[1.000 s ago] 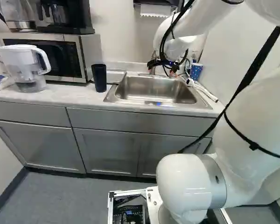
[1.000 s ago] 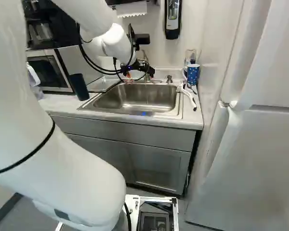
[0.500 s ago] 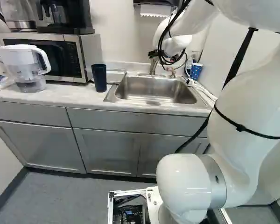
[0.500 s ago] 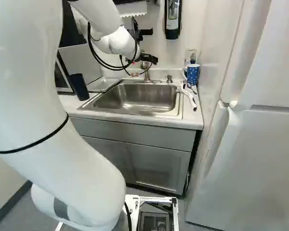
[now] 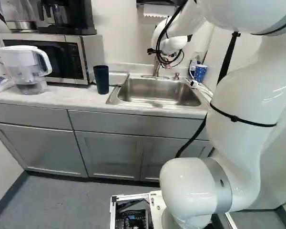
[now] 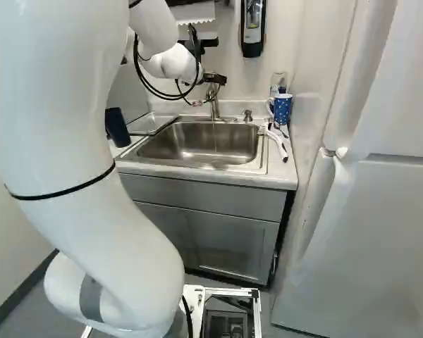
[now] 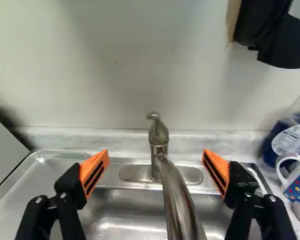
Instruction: Rinse the cup and place it in the tray
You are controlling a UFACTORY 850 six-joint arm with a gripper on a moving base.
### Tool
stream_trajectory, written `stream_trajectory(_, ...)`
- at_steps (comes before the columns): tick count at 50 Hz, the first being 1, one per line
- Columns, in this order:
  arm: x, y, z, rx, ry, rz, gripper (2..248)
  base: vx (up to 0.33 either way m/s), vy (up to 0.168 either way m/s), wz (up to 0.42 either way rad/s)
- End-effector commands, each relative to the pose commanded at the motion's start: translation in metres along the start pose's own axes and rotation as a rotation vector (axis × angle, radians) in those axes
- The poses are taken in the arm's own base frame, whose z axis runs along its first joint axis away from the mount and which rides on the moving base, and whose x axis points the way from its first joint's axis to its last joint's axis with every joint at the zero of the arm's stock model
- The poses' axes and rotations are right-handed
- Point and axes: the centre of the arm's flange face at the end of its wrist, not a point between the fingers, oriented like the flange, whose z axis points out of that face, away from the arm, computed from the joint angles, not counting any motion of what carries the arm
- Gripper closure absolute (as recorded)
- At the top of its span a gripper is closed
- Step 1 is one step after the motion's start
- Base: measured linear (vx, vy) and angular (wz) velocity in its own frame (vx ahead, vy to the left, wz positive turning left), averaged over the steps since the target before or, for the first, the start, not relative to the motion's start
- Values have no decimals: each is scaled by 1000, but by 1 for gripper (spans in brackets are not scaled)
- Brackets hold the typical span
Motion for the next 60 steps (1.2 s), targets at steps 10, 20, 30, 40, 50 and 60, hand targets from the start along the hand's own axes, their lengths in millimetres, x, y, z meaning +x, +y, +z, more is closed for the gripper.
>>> stream_trajectory(10,3,-14,13,23,7,-15,3,0,0,0)
stream_trajectory(20,5,-29,22,48,8,-23,3,0,0,0)
stream_trajectory(30,6,-41,26,65,10,-28,3,0,0,0)
stream_trajectory(40,8,-41,26,66,32,-27,3,0,0,0)
stream_trajectory(50,12,-45,30,71,69,-27,3,0,0,0)
stream_trajectory(60,15,-52,36,81,90,-29,3,0,0,0)
